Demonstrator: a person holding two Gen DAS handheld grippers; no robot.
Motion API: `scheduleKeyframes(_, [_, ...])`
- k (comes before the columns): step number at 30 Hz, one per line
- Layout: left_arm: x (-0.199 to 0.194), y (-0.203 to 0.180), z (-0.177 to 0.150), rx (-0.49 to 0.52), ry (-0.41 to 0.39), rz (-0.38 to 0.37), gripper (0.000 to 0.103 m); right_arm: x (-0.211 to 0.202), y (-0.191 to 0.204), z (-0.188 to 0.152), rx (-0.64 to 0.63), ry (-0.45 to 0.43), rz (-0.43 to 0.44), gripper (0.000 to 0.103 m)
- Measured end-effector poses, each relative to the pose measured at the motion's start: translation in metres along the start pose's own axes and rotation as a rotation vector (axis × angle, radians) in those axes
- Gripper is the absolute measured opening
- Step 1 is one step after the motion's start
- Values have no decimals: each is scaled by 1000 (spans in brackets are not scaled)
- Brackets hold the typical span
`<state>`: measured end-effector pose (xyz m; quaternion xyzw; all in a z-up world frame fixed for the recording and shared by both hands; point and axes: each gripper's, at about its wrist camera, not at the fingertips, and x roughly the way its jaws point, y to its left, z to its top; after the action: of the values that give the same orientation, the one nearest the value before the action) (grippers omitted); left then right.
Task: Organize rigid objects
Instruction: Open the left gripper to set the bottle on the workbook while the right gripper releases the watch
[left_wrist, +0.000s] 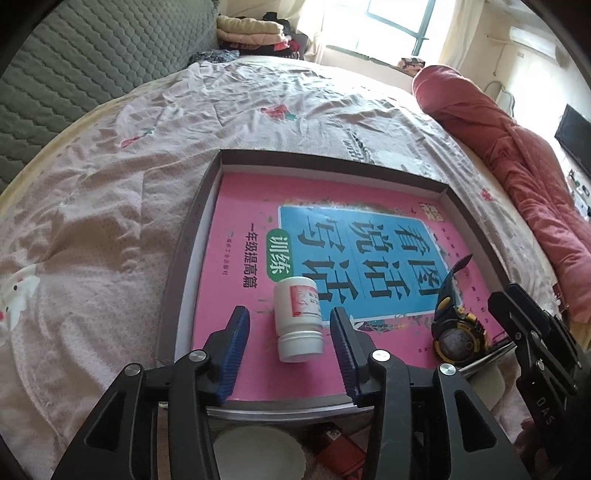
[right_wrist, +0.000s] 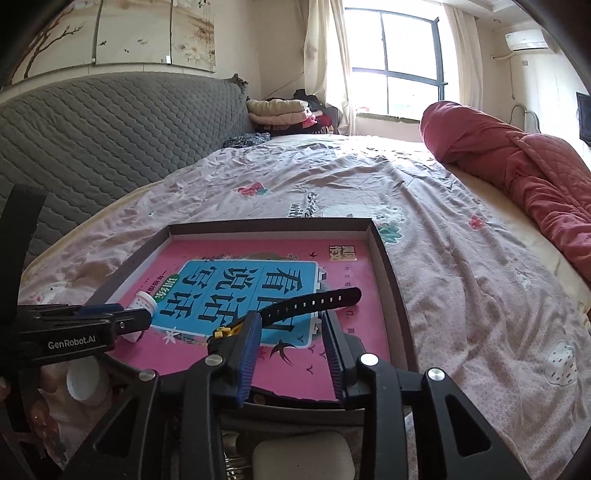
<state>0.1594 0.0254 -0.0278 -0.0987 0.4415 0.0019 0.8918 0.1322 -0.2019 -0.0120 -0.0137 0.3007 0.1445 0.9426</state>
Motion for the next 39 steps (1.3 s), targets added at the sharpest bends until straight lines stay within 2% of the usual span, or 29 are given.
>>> scheduleKeyframes(5, [-14,7,2,-13,-22,-8,49,-8,-7,0,23,-16,-3,45])
scheduleKeyframes(7, [-22,10,2,-22,-36,-14,51,-11,-8,0,21,-24,-11,45])
scheduleKeyframes(9, [-29,13,2,-23,-48,-12,58,-16,-10,0,23,-35,-11,45])
scheduleKeyframes(15, [-49,21,0,-28,-80,-7,65,-29,-11,-2,37,-53,-12,51])
scheduleKeyframes(27, [-72,19,-10,-7,-91,0,71,-53,1,-12,25,-62,-17,52])
scheduleKeyframes(39, [-93,11,-29,37,-98,-2,71,-81,13,-28,16,-40,-28,53])
